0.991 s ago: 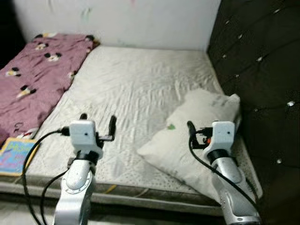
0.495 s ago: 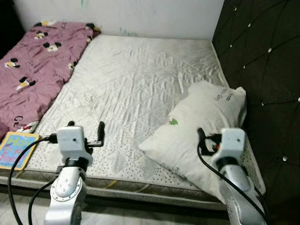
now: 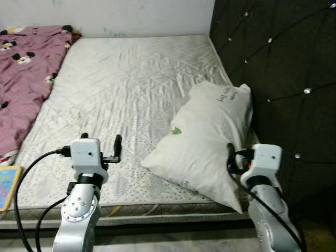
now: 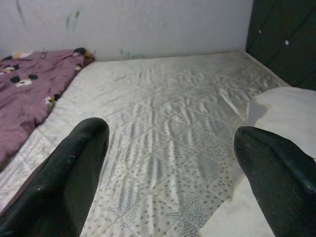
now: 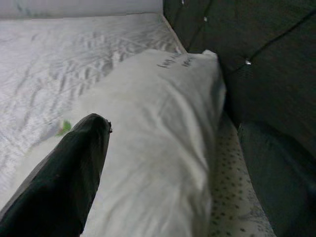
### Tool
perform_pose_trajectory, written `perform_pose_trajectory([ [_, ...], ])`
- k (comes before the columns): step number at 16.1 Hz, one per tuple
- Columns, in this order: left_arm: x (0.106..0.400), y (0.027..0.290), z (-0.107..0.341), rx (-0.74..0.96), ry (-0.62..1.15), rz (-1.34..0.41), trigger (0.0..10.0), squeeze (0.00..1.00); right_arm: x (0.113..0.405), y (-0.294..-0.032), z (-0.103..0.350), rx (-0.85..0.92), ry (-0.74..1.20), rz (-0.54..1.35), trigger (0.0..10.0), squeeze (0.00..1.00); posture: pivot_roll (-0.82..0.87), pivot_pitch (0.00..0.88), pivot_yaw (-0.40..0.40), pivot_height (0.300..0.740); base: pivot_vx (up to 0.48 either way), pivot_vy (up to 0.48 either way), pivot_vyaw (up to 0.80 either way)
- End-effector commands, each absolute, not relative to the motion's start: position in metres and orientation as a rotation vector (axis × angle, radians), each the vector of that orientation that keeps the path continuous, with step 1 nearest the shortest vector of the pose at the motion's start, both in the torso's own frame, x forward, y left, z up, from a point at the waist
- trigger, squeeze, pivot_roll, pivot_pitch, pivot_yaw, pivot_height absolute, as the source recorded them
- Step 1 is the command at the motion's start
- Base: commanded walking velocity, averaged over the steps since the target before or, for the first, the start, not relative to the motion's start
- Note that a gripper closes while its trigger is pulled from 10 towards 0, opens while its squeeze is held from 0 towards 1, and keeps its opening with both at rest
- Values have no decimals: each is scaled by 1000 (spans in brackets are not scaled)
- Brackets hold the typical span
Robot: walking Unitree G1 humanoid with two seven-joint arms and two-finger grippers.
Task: Clean up the room
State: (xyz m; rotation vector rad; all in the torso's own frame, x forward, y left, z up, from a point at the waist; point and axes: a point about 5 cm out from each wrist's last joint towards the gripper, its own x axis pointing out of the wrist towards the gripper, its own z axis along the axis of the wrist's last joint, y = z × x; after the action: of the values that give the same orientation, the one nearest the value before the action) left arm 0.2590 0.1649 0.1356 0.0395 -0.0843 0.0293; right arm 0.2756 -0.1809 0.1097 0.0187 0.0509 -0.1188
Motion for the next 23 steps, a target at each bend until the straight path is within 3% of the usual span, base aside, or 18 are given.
perform_pose_trajectory([
  [1,263,168,136,62,-87,38,10000,0,279,-174,114,39,24,-103,10000,0,2,118,97,740,0,0,0],
  [4,262,176,131,90,-87,60,10000,0,278,-177,120,-48,-22,-89,10000,0,-7,73,80,740,0,0,0],
  [6,253,184,123,111,-67,77,10000,0,273,-184,125,1,-77,-48,10000,0,-5,53,50,740,0,0,0],
  [11,226,205,108,154,-19,144,10000,0,242,-195,106,-4,17,15,10000,0,10,51,25,740,0,0,0],
  [13,242,194,114,139,-57,122,10000,0,247,-186,102,28,6,25,10000,0,11,0,48,740,0,0,0],
  [19,290,176,137,124,-166,50,10000,0,292,-175,119,85,-100,1,10000,0,-18,0,88,740,0,0,0],
  [23,292,171,137,103,-187,68,10000,0,301,-171,122,94,-125,20,10000,0,-8,0,57,740,0,0,0],
])
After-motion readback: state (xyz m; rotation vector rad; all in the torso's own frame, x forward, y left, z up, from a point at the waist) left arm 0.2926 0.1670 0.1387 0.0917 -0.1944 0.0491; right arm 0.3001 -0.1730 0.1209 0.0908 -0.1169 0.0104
